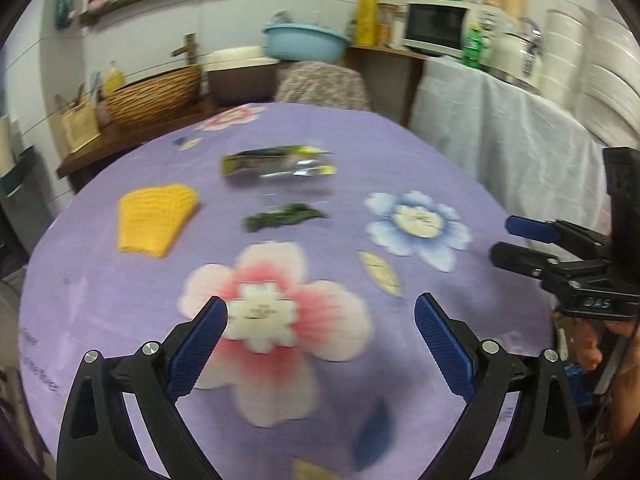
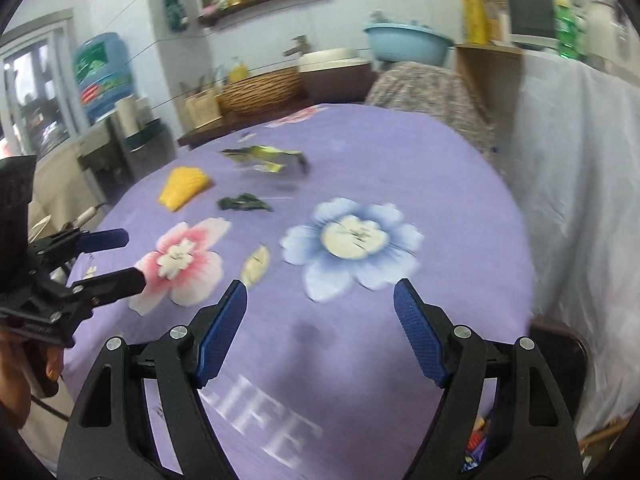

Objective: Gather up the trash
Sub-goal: 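Move both open tools back over the table, then grasp the yellow foam net with the left tool while the right tool grasps the yellow snack packet, then carry the yellow foam net and yellow snack packet toward the bin, then open the right tool over the black bin to drop the snack packet, then lower the foam net into the bin and open the left tool, then move both open tools back over the table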

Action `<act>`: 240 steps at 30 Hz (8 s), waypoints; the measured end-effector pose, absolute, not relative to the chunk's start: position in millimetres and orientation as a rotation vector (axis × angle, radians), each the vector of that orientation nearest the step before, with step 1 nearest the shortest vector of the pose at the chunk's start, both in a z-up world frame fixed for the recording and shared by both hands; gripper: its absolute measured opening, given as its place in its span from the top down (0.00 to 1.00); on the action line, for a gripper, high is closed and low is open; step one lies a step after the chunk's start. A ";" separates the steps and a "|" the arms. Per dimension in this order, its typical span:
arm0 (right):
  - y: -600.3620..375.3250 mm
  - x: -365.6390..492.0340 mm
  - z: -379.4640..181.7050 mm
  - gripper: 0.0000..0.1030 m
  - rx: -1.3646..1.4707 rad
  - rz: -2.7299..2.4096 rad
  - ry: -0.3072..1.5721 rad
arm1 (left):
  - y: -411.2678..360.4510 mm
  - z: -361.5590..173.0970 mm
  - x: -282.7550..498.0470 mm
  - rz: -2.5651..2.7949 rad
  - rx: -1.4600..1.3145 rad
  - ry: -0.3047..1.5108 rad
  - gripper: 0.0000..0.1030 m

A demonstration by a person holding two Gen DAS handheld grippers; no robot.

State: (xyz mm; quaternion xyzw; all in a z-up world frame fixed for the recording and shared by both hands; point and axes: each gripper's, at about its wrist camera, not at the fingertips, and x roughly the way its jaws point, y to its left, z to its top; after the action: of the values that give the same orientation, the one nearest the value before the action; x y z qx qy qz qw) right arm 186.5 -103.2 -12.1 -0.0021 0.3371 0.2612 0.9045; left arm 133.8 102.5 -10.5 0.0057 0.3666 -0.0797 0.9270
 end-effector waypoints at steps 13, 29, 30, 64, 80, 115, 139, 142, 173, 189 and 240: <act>-22.3 226.2 5.5 0.26 -0.128 0.617 0.687 | 224.2 -37.5 214.8 0.109 0.013 0.849 0.11; 63.4 310.4 4.9 0.26 -0.354 0.585 0.657 | 222.0 -57.5 282.7 0.096 0.065 0.930 0.49; 68.6 313.2 4.6 0.26 -0.369 0.586 0.655 | 223.2 -56.6 282.5 0.101 0.067 0.929 0.53; 7.7 281.5 45.6 0.99 -0.477 0.354 0.392 | 205.8 -30.1 216.2 0.072 0.032 0.774 0.78; -123.7 173.3 40.7 0.99 -0.225 0.309 0.434 | 71.4 14.8 126.5 -0.215 0.037 0.621 0.78; -336.5 123.3 -117.2 0.98 0.153 -0.132 0.711 | -184.0 -25.2 118.9 -0.675 0.095 0.680 0.78; -354.8 150.0 -222.2 0.93 0.200 -0.204 0.908 | -220.5 -67.6 124.3 -0.701 0.150 0.787 0.78; -354.1 146.1 -220.0 0.73 0.190 -0.216 0.897 | -222.5 -70.8 125.1 -0.699 0.155 0.795 0.78; -381.8 63.8 -203.9 0.40 0.130 -0.436 0.823 | -305.6 -189.5 172.3 -0.713 0.238 1.136 0.78; -386.6 63.0 -208.3 0.39 0.133 -0.448 0.833 | -301.2 -195.8 177.1 -0.711 0.198 1.132 0.33; -141.4 173.1 -18.8 0.28 0.033 0.469 0.667 | 111.0 -62.2 248.5 -0.196 0.331 0.857 0.37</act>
State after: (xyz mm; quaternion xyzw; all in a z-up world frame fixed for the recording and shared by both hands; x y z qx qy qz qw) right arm 173.1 -141.4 -18.8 0.0162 0.3243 0.2282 0.9179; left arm 248.5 111.0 -62.2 0.1596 0.4129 -0.0942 0.8917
